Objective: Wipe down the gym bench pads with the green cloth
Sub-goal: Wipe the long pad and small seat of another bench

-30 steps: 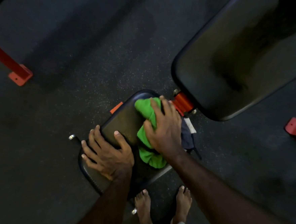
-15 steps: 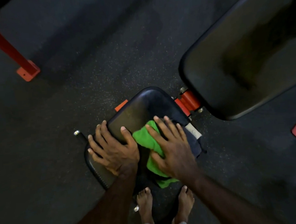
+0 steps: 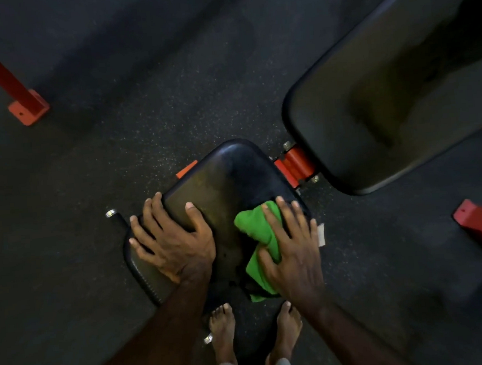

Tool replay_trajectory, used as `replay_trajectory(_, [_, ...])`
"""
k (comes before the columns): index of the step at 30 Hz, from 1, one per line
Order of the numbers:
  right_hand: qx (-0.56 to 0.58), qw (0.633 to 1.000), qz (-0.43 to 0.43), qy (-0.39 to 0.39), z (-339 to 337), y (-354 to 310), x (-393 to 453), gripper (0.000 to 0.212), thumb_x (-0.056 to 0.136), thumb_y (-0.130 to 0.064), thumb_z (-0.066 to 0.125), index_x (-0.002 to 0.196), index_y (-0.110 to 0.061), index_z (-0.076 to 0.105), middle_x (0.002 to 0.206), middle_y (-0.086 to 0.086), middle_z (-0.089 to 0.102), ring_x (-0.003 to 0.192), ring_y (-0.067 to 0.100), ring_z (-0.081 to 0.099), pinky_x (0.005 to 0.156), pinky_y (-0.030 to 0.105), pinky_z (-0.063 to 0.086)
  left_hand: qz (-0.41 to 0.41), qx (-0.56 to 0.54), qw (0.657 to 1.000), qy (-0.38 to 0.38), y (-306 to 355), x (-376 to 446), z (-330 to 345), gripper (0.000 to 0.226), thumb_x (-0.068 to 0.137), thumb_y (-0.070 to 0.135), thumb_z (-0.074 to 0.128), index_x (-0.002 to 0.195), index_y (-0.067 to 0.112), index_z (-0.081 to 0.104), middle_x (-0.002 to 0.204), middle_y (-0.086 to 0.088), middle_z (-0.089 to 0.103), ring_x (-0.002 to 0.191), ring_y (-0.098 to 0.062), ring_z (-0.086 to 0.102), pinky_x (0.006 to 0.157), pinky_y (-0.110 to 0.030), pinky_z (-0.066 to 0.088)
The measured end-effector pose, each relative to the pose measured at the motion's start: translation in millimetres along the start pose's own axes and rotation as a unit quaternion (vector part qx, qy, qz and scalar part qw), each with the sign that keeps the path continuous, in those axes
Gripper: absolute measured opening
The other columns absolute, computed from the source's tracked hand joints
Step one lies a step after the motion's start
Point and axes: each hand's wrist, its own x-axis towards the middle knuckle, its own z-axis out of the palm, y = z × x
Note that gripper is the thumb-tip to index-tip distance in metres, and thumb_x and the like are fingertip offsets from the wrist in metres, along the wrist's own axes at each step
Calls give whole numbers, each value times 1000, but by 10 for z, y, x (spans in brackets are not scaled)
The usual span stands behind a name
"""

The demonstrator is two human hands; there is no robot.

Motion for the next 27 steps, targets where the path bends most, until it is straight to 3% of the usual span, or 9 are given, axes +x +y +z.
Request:
replay_trajectory(4, [146, 957, 234, 85, -59, -103, 452, 72, 87, -45, 49, 157, -27, 42, 166, 9, 33, 151, 36, 29, 120, 61, 29, 4, -1, 1000, -1, -8, -9, -9, 62, 96, 52, 52, 153, 31, 39, 159, 5, 41, 155, -27, 22, 125, -57, 14])
replay_trajectory(6, [125, 956, 260, 61, -84, -295, 706, 72, 88, -47, 50, 157, -31, 39, 166, 7, 32, 152, 32, 28, 119, 63, 28, 2, 3, 1000, -1, -16, 6, 2, 62, 95, 52, 51, 153, 31, 38, 159, 6, 41, 156, -27, 21, 125, -56, 13])
replay_trajectory(10, [1, 1000, -21, -15, -43, -337, 394, 81, 87, -52, 50, 163, -37, 25, 173, -1, 16, 159, 28, 11, 125, 60, 16, 1, -6, 1000, 2, -10, 1, -6, 62, 95, 53, 51, 152, 31, 40, 158, 6, 42, 155, -27, 23, 125, -56, 14])
replay_trajectory(12, [-10, 997, -74, -12, -21, -98, 152, 83, 85, -51, 52, 163, -36, 27, 173, -3, 17, 160, 27, 13, 125, 59, 21, -2, -11, 1000, 1, -10, 11, -6, 62, 96, 53, 50, 152, 31, 40, 158, 5, 42, 155, -28, 23, 125, -57, 15])
replay_trajectory(15, [59, 992, 86, 73, -7, 77, 150, 77, 85, -48, 50, 159, -29, 38, 167, 5, 31, 154, 34, 28, 121, 59, 30, 5, -1, 1000, -1, -25, 10, -7, 63, 96, 55, 49, 153, 30, 40, 159, 5, 41, 155, -27, 22, 125, -56, 13])
replay_trajectory(19, [150, 932, 310, 113, -17, -273, 675, 68, 89, -48, 51, 154, -31, 42, 159, 6, 40, 145, 34, 37, 112, 64, 35, 6, -5, 1000, 2, -37, 19, 12, 63, 95, 56, 47, 152, 30, 41, 159, 6, 42, 155, -27, 23, 125, -55, 13])
replay_trajectory(21, [89, 960, 250, 87, -34, -385, 662, 70, 90, -48, 52, 156, -32, 38, 164, 4, 33, 151, 32, 29, 118, 67, 26, 7, -5, 1000, 8, -46, 21, 27, 63, 95, 56, 48, 152, 30, 42, 159, 6, 42, 155, -27, 24, 125, -54, 14])
replay_trajectory(25, [10, 999, -34, 0, -72, -54, 156, 79, 87, -47, 49, 162, -35, 30, 172, -4, 21, 159, 25, 16, 125, 57, 19, 6, -24, 1000, 3, -54, 25, -12, 62, 95, 57, 48, 151, 31, 45, 159, 7, 44, 155, -26, 24, 126, -52, 12])
replay_trajectory(27, [28, 999, -38, 9, -87, 184, 83, 77, 86, -44, 49, 161, -30, 35, 171, -1, 24, 158, 27, 19, 125, 56, 24, 2, -53, 999, -12, -65, 40, -44, 60, 96, 55, 48, 152, 32, 47, 159, 10, 43, 155, -23, 23, 126, -49, 10])
